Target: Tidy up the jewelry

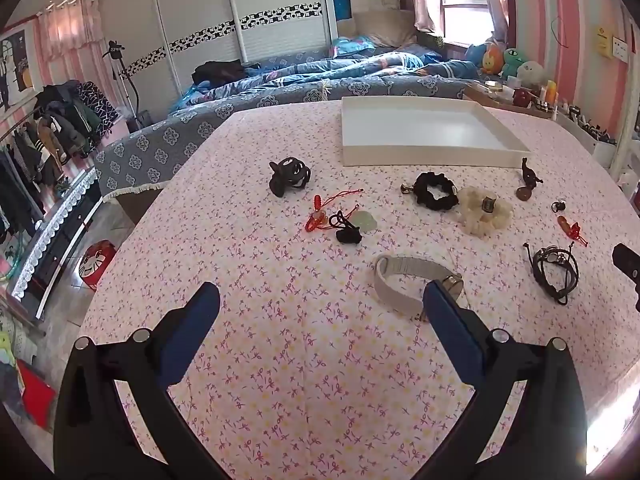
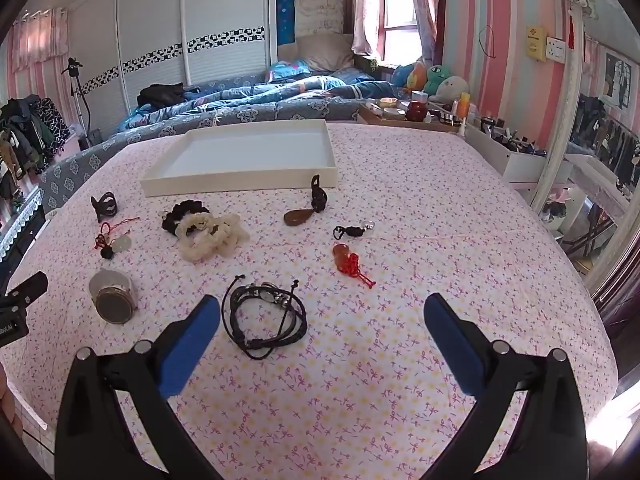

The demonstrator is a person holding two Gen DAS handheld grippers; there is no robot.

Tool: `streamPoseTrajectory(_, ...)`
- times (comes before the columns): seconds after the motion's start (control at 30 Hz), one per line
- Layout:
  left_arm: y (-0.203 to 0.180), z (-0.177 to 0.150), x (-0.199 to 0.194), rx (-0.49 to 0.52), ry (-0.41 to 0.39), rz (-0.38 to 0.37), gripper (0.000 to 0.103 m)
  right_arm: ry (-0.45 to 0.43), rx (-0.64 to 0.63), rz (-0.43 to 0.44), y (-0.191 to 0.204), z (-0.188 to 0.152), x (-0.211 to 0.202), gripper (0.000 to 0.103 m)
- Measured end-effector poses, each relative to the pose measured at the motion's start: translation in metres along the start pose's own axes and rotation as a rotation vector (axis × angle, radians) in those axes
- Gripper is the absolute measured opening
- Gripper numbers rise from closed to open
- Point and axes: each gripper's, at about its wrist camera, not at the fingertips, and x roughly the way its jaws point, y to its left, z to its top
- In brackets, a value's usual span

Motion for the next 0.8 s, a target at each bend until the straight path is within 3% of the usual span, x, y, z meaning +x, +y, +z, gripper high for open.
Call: streamPoseTrajectory(0.8, 0.0021, -0.0006, -0.0020, 0.005, 0.005, -0.014, 0.100, -0.012, -0.015, -0.019, -0.0018, 0.0006, -0.0048, 0.102)
